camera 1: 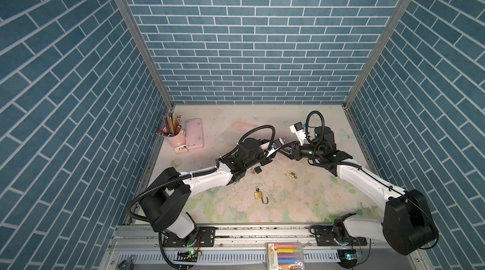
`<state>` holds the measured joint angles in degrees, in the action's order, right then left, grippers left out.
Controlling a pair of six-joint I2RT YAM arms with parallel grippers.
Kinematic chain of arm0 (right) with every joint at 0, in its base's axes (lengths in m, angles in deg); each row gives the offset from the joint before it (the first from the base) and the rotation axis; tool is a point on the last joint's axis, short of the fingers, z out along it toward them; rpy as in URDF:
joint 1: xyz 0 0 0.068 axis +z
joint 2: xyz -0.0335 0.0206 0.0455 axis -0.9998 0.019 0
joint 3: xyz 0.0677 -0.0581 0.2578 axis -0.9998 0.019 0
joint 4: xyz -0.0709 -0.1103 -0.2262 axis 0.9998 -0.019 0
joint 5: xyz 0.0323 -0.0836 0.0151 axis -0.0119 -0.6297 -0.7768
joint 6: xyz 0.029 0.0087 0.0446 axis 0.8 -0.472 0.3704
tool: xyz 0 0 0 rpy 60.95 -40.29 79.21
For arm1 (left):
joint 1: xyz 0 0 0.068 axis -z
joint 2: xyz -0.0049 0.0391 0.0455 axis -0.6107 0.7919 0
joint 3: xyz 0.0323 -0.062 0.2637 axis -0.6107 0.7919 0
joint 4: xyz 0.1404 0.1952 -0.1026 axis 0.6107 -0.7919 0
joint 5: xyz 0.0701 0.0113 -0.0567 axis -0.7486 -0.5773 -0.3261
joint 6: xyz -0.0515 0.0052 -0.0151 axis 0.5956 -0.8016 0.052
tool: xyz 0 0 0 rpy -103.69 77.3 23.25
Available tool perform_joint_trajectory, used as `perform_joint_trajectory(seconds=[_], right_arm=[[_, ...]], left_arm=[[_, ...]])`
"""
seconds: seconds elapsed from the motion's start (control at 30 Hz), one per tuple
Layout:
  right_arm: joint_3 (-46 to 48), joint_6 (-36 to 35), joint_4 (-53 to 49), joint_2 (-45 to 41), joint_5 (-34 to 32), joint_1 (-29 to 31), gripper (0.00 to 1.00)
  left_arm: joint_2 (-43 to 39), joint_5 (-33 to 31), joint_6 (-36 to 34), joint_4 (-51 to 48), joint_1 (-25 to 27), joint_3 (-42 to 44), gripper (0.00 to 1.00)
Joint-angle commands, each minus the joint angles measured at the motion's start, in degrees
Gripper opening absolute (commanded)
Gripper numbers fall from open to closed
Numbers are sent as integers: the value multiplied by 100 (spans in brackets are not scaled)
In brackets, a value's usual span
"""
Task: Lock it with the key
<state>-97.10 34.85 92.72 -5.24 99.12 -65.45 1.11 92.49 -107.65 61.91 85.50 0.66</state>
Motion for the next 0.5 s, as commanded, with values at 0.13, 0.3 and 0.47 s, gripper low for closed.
perform_joint_trajectory(seconds=[0.13, 0.3, 0.47], right_arm=[[-178, -473, -385, -883, -285, -69, 64], [365, -546, 369, -1791, -702, -68, 66], [1446, -395, 1688, -2782, -1394, -61, 67]], left_arm=[[-187, 230, 881, 510, -113, 35, 0], [-214, 192, 2051, 620, -228, -165, 0], [-186, 548, 3997, 351, -584, -664, 0]])
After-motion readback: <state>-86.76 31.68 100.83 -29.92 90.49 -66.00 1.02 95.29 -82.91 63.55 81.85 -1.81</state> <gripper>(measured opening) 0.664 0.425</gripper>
